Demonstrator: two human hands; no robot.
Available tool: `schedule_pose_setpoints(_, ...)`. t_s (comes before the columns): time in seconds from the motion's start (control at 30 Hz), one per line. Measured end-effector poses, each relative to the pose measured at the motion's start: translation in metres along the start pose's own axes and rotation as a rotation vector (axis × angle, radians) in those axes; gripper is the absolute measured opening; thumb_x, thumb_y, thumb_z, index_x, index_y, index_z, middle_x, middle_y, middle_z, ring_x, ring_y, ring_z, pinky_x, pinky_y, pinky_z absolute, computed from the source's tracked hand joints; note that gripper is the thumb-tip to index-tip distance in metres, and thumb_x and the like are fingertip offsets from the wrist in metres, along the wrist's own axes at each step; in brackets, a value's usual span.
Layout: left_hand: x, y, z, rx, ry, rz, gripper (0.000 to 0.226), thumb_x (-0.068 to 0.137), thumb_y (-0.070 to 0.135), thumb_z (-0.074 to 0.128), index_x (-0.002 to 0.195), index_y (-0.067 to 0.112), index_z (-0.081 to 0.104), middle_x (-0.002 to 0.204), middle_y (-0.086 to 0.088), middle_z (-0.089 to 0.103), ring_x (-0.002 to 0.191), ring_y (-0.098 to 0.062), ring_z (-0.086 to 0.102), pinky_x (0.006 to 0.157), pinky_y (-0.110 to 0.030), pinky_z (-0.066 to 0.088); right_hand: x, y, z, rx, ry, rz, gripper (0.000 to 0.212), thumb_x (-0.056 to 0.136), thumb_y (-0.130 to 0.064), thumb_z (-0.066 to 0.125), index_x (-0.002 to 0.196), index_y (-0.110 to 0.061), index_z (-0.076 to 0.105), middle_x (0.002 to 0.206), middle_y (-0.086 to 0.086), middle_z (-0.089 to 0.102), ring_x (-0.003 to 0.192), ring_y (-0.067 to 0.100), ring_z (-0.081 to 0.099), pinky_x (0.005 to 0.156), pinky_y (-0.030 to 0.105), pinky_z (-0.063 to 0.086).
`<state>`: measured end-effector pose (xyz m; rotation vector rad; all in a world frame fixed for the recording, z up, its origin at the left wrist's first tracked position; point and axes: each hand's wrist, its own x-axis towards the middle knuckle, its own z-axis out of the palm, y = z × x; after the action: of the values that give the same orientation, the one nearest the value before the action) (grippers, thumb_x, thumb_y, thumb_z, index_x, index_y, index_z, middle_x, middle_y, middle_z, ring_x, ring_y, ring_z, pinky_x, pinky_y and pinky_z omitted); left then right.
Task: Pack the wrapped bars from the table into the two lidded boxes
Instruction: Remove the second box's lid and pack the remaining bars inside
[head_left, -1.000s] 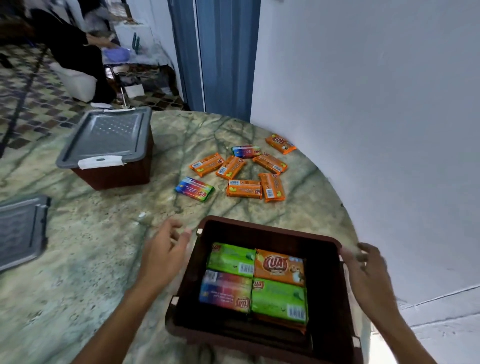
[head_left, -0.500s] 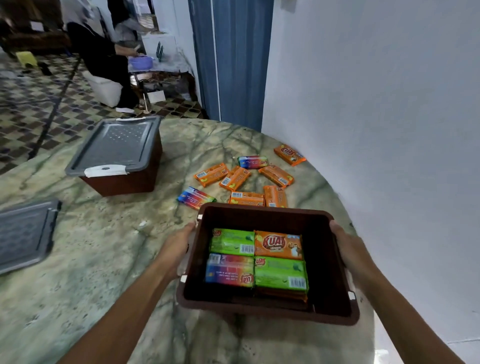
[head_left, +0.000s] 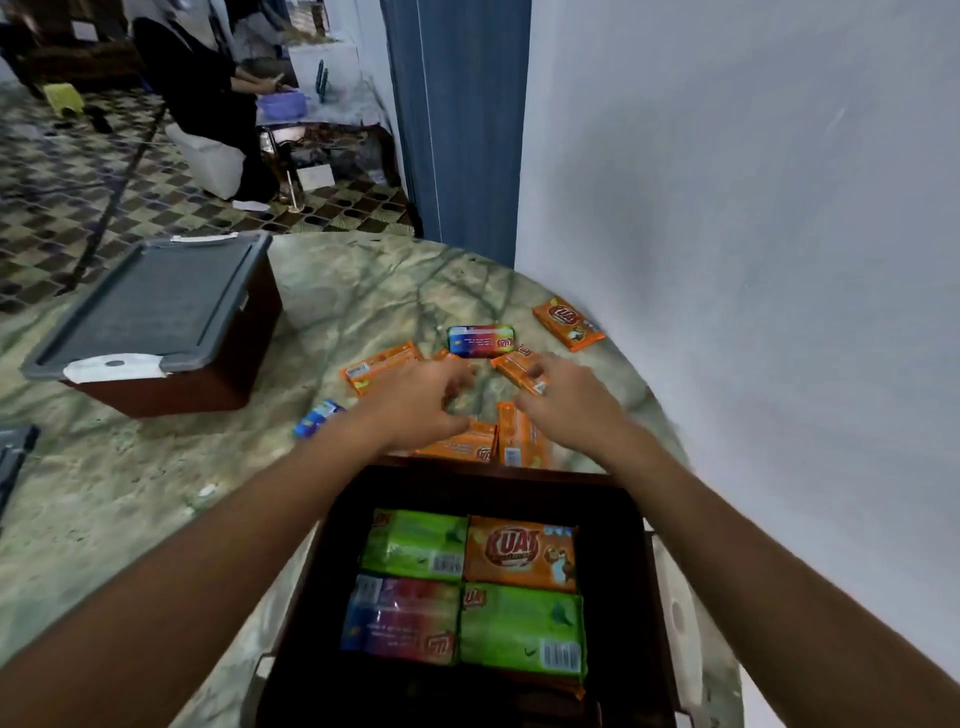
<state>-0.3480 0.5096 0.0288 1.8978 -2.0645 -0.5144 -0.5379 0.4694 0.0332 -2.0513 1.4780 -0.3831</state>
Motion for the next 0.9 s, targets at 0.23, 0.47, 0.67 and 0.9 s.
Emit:
schedule_pose_setpoints(0.23,0.067,-0.012,0.07,0.642,-0.576,-0.039,0.073,0.078,0.026,0.074,0.139,0.016,0.036,0.137,-0.015,0.046,0.125,-0.032,0.046,0.099,-0.042,0.043,0.074,0.022,0.077,-0.452,-0.463,0.259,0.057,0.085,-0.046,0.059,0.13,-0.013,0.05,0.133,0.012,0.05,0.12,0.028,0.047,0.098,0.038,0.042)
schedule_pose_setpoints(0.47,0.066,-0.025,0.07,0.465,-0.484,-0.096,0.075,0.069,0.026,0.081,0.133,0.018,0.042,0.132,-0.009,0.051,0.118,-0.026,0.051,0.093,-0.036,0.045,0.071,0.031,0.077,-0.417,-0.34,0.21,0.06,0.076,-0.043,0.07,0.123,-0.01,0.054,0.124,0.01,0.058,0.112,0.026,0.056,0.089,0.036,0.047)
schedule_pose_setpoints(0.67,0.026,-0.001,-0.02,0.198,-0.028,0.05,0.081,0.058,0.03,0.084,0.131,0.022,0.05,0.118,-0.004,0.055,0.109,-0.024,0.052,0.087,-0.031,0.042,0.032,0.006,0.021,-0.363,0.017,0.03,0.069,0.07,-0.031,0.07,0.131,-0.014,0.041,0.123,0.009,0.052,0.114,0.03,0.052,0.084,0.037,0.046)
schedule_pose_setpoints(0.9,-0.094,0.027,-0.045,0.39,-0.248,0.213,0.081,0.063,0.046,0.076,0.137,0.031,0.046,0.115,0.002,0.055,0.108,-0.017,0.052,0.089,-0.028,0.043,-0.111,-0.003,-0.019,-0.326,-0.144,-0.26,0.081,0.067,-0.027,0.069,0.141,-0.029,0.039,0.124,-0.004,0.053,0.113,0.021,0.05,0.086,0.034,0.048)
